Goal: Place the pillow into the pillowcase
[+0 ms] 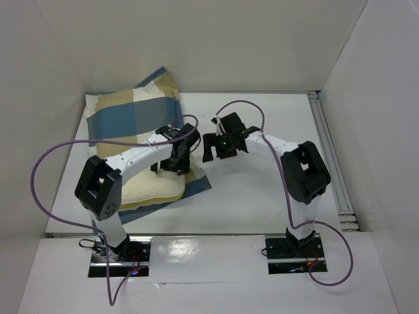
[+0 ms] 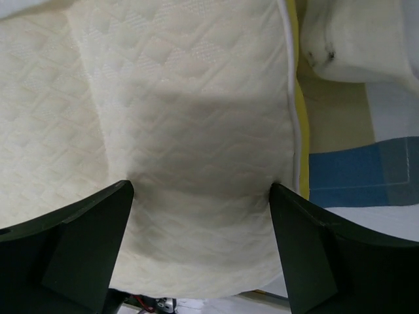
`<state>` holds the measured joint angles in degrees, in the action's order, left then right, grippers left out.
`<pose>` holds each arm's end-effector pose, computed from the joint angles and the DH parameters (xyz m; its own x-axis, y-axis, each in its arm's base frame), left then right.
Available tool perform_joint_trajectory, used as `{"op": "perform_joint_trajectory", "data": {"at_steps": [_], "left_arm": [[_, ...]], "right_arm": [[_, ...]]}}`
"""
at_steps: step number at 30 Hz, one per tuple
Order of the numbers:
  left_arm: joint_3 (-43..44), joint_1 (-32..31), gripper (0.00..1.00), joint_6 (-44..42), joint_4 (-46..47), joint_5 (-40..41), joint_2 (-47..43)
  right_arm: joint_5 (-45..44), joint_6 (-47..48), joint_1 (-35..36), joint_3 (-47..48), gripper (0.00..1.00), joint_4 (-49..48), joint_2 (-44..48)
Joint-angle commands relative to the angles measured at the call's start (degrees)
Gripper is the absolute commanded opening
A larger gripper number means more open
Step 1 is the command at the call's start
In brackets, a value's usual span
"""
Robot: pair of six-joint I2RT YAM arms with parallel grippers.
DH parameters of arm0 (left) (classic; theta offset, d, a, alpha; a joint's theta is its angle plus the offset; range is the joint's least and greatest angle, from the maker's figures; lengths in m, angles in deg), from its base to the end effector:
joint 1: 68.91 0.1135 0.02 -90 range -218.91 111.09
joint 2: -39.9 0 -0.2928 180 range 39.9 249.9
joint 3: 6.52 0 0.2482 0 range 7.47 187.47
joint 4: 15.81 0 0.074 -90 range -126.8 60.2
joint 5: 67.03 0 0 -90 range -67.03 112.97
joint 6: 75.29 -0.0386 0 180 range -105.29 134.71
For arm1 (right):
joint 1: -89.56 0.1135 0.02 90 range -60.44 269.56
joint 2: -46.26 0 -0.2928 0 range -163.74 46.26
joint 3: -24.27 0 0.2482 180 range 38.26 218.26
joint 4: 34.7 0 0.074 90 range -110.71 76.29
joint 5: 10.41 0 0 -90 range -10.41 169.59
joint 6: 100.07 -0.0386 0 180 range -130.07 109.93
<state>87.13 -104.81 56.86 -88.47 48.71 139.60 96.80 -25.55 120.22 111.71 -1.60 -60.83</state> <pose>0.2832 -0.1843 0.2693 -0.8972 -0.0968 -0.4309 -0.1925 0.9638 0.1844 0.3442 0.2173 0.2217 -0.8310 -0.1963 -0.5205 -0.4352 0.8122 0.3885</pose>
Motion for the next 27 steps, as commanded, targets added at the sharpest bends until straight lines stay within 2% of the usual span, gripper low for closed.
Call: {"op": "perform_joint_trajectory", "data": {"at_steps": [1, 2, 4, 6, 7, 12, 16, 19, 20, 23, 24, 27], "left_arm": [[-3.61, -0.14, 0.97, 0.83, 2.22, 2.31, 0.06], [-3.63, 0.39, 0.92, 0.13, 2.95, 1.69, 0.66], [-4.16, 1.18, 0.55, -0.75, 4.45, -0.24, 1.81], [-3.29, 2.15, 0.09, -1.46, 5.33, -0.78, 2.43], [-2.67, 3.11, 0.00, -1.46, 5.33, -2.08, 2.43], [1.72, 6.18, 0.00, -4.43, 5.33, -4.73, -2.57], [5.33, 8.13, 0.00, -6.38, 5.33, -7.10, -4.25], [7.26, 9.62, 0.00, -7.17, 5.33, -8.42, -4.87], [7.27, 10.23, 0.00, -7.17, 5.33, -9.03, -4.87], [8.58, 10.94, 0.00, -7.17, 5.33, -10.70, -4.87], [9.19, 10.94, 0.00, -7.17, 5.33, -10.71, -4.87], [11.03, 11.47, 0.00, -6.47, 5.33, -11.23, -4.87]], "right_arm": [[3.35, 2.74, 1.16, 2.14, 0.93, -1.54, -0.92], [4.14, 3.26, 1.86, 2.14, 0.93, -1.54, -1.63], [4.15, 3.80, 2.74, 2.75, 0.93, -2.06, -2.50], [4.15, 5.72, 4.05, 3.80, 0.95, -2.59, -4.00], [4.15, 6.25, 4.06, 3.81, 0.95, -3.46, -4.01], [2.92, 8.19, 5.38, 6.00, 1.00, -6.63, -8.92], [4.14, 8.72, 5.38, 8.81, 0.97, -8.03, -12.79], [6.51, 8.11, 5.38, 9.34, 0.77, -8.92, -13.85], [7.04, 8.10, 5.38, 9.34, 0.61, -9.61, -13.85], [7.05, 6.00, 5.91, 5.66, 0.24, -12.16, -11.05], [6.52, 5.99, 5.91, 4.61, 0.00, -12.17, -9.91], [6.52, 4.68, 5.91, 1.71, 0.00, -11.47, -3.25]]}}
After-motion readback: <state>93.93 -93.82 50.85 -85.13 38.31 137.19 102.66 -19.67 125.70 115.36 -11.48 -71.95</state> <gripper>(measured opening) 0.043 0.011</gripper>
